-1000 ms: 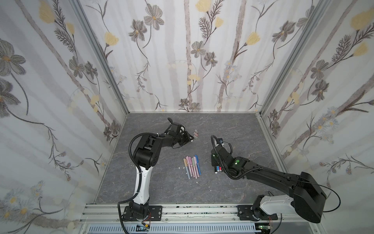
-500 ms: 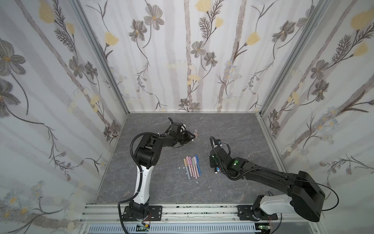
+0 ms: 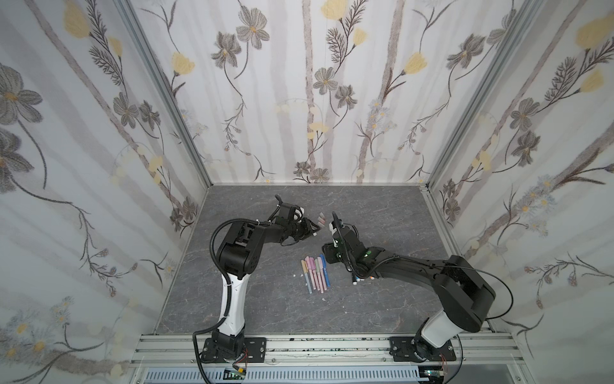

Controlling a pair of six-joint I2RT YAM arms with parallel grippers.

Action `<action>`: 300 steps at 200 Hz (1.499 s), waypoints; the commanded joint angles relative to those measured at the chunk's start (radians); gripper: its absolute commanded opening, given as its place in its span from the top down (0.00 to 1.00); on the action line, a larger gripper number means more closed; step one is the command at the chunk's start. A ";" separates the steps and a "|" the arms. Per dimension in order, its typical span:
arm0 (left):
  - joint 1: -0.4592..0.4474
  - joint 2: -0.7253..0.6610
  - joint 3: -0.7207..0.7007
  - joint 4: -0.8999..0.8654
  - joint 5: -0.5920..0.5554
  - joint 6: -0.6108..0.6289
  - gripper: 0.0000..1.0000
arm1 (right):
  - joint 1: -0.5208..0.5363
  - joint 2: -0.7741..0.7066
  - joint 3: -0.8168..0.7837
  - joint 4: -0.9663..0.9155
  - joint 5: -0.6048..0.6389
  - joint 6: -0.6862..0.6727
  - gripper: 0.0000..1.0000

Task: Remove pen caps from pens
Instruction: Place the pen cap at the top-center of the table.

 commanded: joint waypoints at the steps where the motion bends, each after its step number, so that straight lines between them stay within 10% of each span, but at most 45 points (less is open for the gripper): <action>1: 0.005 -0.003 -0.019 -0.034 0.013 0.004 0.63 | -0.028 0.071 0.032 0.082 -0.064 -0.015 0.47; 300: 0.025 0.013 -0.035 0.082 0.077 -0.074 0.64 | -0.087 0.428 0.338 0.000 0.038 0.055 0.48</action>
